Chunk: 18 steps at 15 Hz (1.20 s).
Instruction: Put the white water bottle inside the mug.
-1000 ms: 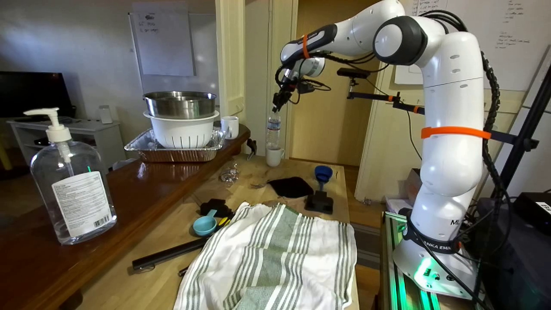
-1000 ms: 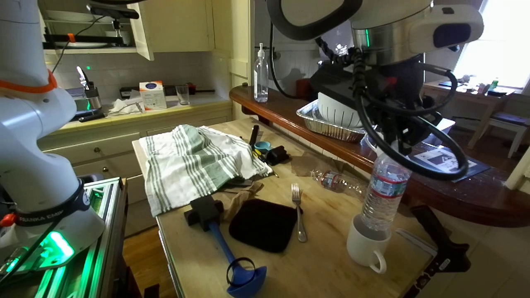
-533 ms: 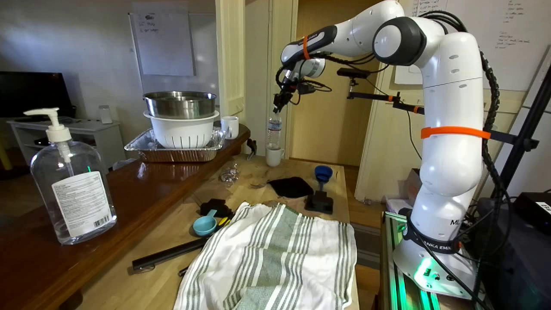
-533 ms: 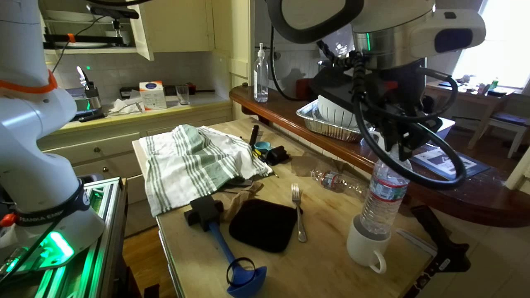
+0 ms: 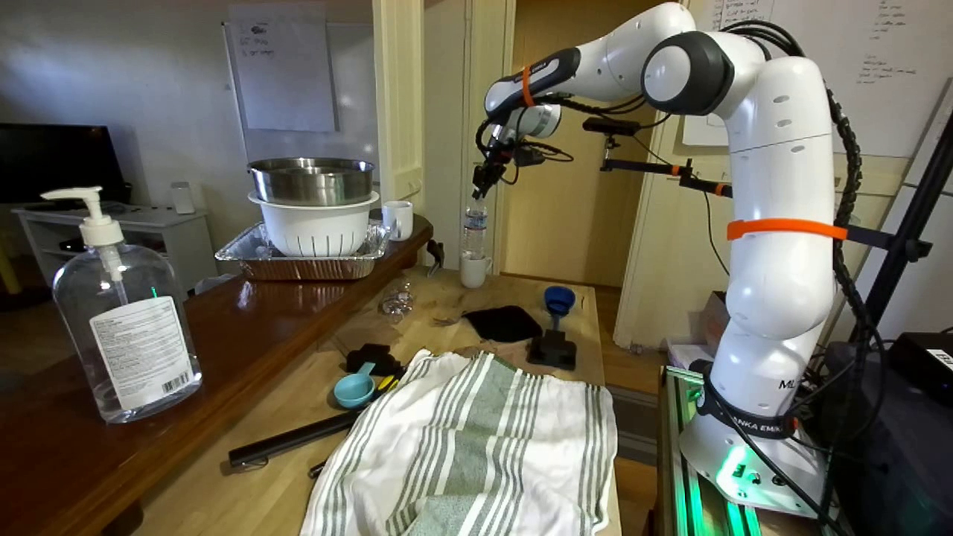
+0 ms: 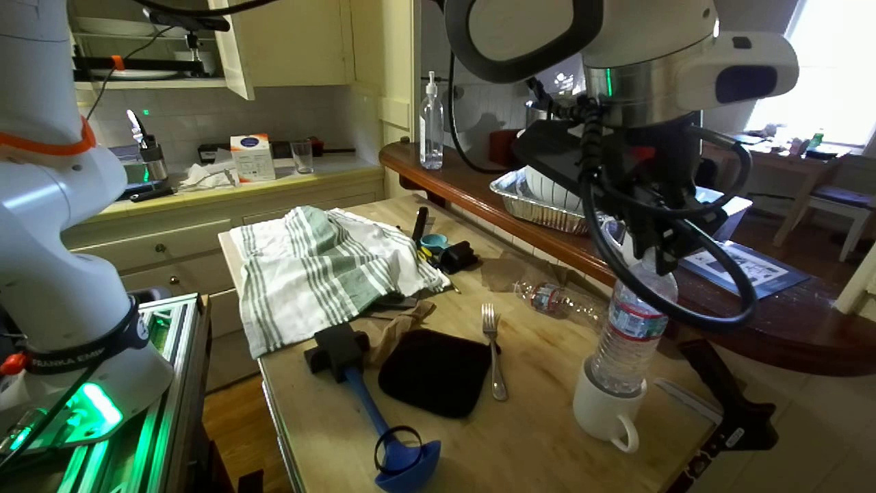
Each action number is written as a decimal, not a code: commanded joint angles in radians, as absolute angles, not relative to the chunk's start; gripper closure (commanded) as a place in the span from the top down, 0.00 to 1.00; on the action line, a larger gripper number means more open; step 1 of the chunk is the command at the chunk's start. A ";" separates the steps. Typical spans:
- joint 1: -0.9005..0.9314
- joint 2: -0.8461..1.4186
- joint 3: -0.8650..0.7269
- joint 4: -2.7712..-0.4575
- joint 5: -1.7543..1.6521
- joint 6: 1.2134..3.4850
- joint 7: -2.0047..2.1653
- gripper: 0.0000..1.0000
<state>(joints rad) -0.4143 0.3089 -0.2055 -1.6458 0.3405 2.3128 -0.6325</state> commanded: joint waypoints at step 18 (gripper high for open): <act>-0.426 0.382 -0.180 -1.627 0.297 2.332 -0.616 0.08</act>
<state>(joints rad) -0.4143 0.3699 -0.1964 -1.6449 0.3200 2.3196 -0.6297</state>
